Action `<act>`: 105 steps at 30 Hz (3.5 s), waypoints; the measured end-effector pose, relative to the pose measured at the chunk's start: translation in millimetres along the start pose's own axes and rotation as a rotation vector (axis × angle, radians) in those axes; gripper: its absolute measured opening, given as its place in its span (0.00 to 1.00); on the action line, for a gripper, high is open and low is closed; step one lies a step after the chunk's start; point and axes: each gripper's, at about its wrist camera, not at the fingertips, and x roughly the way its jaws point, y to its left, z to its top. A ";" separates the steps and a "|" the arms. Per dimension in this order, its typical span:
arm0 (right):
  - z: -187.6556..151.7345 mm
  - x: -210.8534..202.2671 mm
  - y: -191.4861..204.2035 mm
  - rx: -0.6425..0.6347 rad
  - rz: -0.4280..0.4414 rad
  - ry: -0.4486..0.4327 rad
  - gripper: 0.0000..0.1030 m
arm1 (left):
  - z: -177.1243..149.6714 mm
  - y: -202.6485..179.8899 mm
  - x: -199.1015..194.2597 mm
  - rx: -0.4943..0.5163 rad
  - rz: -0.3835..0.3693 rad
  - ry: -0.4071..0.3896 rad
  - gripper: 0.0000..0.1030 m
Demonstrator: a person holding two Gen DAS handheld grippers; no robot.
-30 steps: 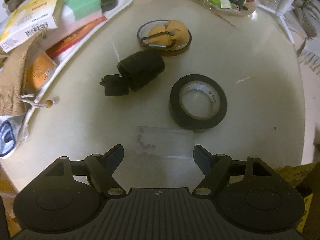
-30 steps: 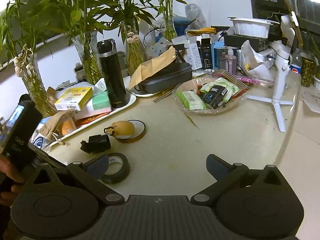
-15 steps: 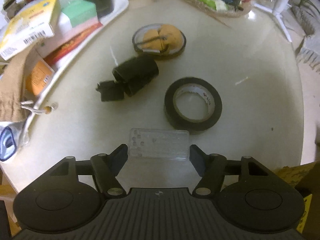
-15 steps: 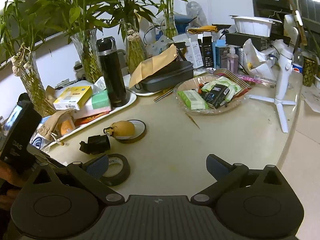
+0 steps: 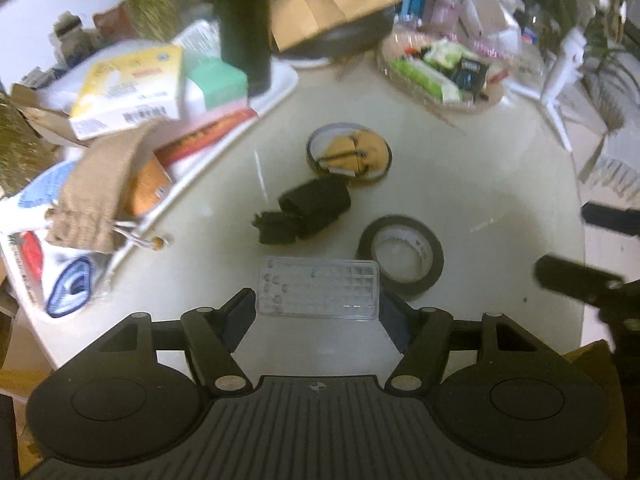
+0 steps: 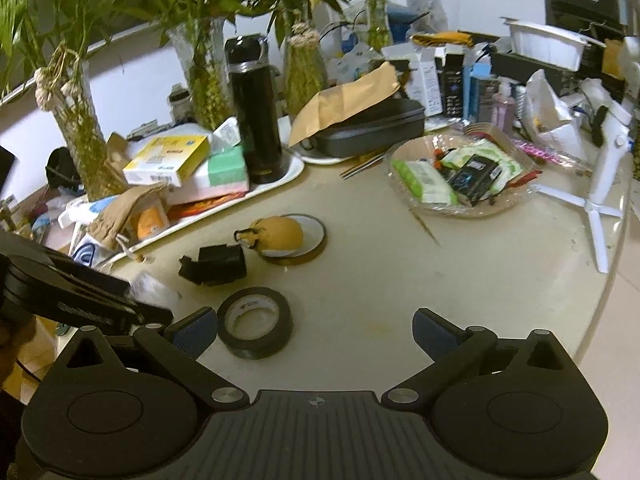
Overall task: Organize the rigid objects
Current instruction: 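Close the left tool around the clear plastic tray and lift it, then grasp the black tape roll with the right tool while the left tool holds the tray, then carry the tray in the left tool while the right tool carries the tape toward the box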
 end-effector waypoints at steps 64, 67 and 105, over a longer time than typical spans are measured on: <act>24.1 128.8 71.3 -0.189 0.022 0.368 0.73 | -20.1 37.6 -52.0 -0.161 0.005 -0.205 0.65; 26.8 123.6 68.3 -0.178 0.025 0.353 0.73 | -20.1 36.4 -51.5 -0.154 0.002 -0.201 0.65; 20.3 -3.4 38.4 -0.056 0.062 0.140 0.73 | -50.9 -2.8 -74.4 -0.095 -0.096 -0.196 0.65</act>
